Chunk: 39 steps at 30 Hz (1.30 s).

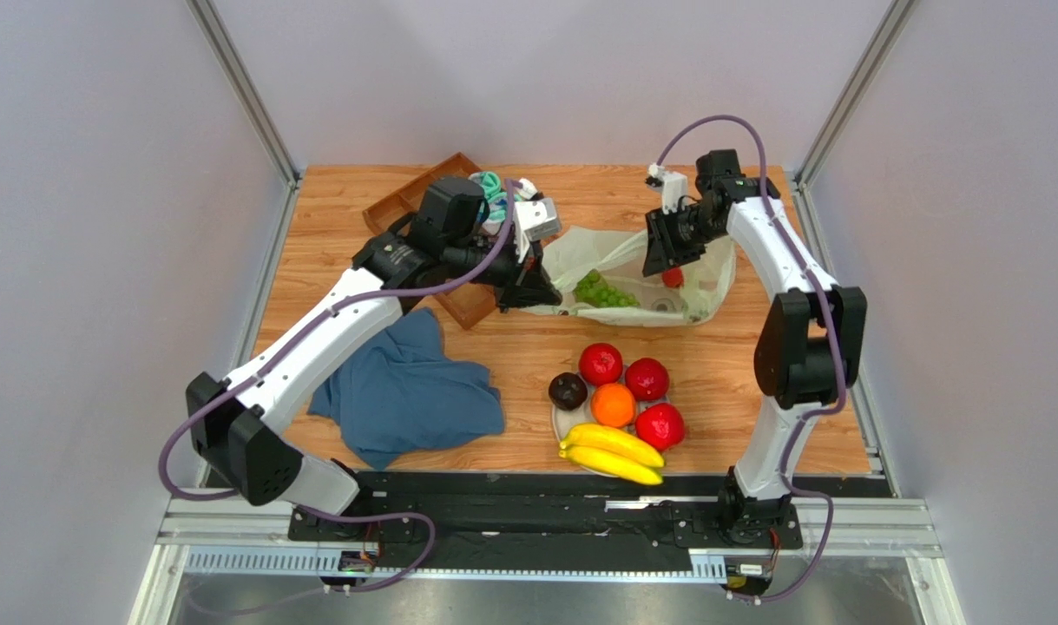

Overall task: Take the fake fruits out of the plastic bag
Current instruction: Adjust the plastic bag at the center of the board.

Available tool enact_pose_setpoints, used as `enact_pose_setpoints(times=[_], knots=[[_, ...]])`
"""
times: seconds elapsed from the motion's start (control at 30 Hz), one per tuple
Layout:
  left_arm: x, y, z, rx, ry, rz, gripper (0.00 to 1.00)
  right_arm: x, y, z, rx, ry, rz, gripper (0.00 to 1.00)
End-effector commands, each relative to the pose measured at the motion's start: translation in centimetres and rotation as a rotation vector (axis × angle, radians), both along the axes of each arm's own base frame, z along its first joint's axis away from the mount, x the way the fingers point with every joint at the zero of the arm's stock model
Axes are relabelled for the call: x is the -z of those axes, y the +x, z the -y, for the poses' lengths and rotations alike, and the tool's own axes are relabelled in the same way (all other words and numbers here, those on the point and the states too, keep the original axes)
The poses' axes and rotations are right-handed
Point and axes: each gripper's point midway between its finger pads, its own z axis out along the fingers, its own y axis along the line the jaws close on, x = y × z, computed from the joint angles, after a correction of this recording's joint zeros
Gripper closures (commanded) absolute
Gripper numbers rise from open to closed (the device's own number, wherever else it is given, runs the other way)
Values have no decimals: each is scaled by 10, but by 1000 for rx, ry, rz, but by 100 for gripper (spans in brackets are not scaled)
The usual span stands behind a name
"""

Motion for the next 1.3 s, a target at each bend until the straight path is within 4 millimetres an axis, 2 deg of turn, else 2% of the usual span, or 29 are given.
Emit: enact_pose_setpoints(times=[0.0, 0.03, 0.1, 0.13, 0.17, 0.2, 0.23, 0.27, 0.33, 0.37, 0.43, 0.47, 0.53, 0.6, 0.73, 0.8, 0.87, 0.93, 1.03, 1.13, 1.17, 1.27], knots=[[9, -13, -23, 32, 82, 114, 100, 11, 46, 33, 70, -164, 165, 65], [10, -12, -25, 28, 92, 126, 100, 22, 40, 34, 81, -165, 153, 64], [8, -11, -29, 16, 109, 150, 100, 18, 27, 34, 125, -175, 163, 62], [11, -8, -30, 12, 121, 157, 100, 32, 15, 33, 129, -186, 147, 62], [13, -7, -30, 15, 128, 167, 100, 37, 9, 32, 132, -209, 158, 57], [16, -5, -30, 23, 137, 182, 100, 28, 6, 33, 138, -215, 208, 55], [22, -2, -28, 24, 145, 175, 100, 24, 16, 31, 139, -212, 281, 52], [22, 1, -25, 21, 138, 174, 100, 35, 11, 31, 126, -226, 285, 47], [21, -1, -20, 29, 119, 136, 100, 35, 17, 28, 119, -222, 299, 43], [20, -1, -20, 31, 114, 134, 100, 26, 23, 18, 91, -190, 308, 43], [26, 0, -21, 23, 124, 131, 100, 30, 29, 13, 71, -188, 297, 44], [28, 0, -21, 27, 127, 136, 100, 23, 34, 6, 56, -156, 311, 46], [24, 3, -19, 33, 123, 152, 100, 28, 41, 2, 61, -151, 302, 47], [22, 1, -19, 38, 121, 149, 100, 21, 49, -6, 53, -140, 318, 48], [23, -1, -20, 46, 126, 145, 100, 24, 64, -12, -4, -180, 348, 45], [22, -3, -21, 49, 124, 146, 100, 41, 69, -7, -21, -227, 316, 43], [23, -5, -23, 49, 124, 145, 100, 41, 78, -4, -55, -269, 343, 41], [23, -6, -23, 51, 126, 146, 100, 51, 81, 1, -71, -301, 340, 38], [23, -8, -25, 57, 130, 150, 100, 57, 92, 17, -77, -404, 370, 32], [26, -8, -27, 56, 139, 150, 100, 64, 97, 42, -61, -543, 356, 27], [27, -9, -28, 57, 141, 153, 100, 62, 98, 57, -37, -601, 349, 26], [28, -9, -29, 55, 148, 160, 100, 66, 85, 77, -37, -657, 290, 21]])
